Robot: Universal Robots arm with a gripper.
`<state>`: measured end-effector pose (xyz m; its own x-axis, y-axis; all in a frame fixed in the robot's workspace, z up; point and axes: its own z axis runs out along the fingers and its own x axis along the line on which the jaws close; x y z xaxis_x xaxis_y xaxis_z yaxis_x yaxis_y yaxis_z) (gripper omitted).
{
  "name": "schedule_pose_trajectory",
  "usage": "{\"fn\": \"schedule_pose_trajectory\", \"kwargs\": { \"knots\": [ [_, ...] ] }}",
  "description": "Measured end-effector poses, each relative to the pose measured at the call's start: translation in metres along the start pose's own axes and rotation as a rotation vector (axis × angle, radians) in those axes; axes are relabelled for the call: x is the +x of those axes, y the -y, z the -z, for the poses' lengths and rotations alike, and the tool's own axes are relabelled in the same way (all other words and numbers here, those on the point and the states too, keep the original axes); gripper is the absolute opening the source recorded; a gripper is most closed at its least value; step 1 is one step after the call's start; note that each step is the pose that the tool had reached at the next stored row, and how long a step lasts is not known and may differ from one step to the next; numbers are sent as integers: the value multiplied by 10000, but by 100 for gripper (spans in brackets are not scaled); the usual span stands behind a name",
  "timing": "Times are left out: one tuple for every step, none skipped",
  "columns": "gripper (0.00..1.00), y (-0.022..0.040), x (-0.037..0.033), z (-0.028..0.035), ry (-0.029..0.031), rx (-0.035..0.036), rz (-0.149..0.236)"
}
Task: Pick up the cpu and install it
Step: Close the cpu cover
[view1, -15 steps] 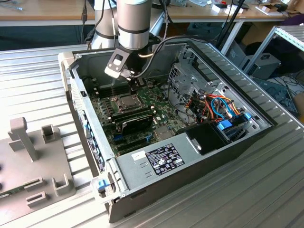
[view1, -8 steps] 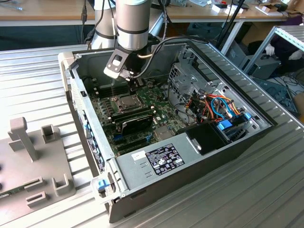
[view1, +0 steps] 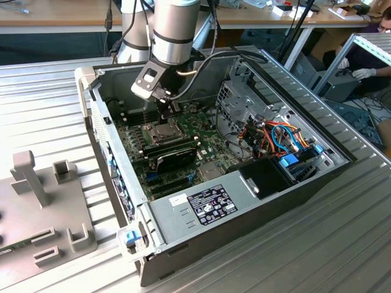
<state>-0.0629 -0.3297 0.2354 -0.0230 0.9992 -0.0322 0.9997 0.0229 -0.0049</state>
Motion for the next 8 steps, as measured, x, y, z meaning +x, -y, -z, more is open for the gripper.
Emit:
{"fn": "schedule_pose_trajectory", "kwargs": {
  "knots": [
    [11,-1,0,0,0,6,1],
    [11,-1,0,-1,-3,7,2],
    [11,1,0,-2,-3,8,3],
    [11,12,1,-6,-4,7,4],
    [11,22,1,-8,-4,8,6],
    [11,45,2,-14,-4,7,13],
    [11,67,3,-18,-4,6,21],
    [11,99,4,-24,-3,7,38]
  ]
}}
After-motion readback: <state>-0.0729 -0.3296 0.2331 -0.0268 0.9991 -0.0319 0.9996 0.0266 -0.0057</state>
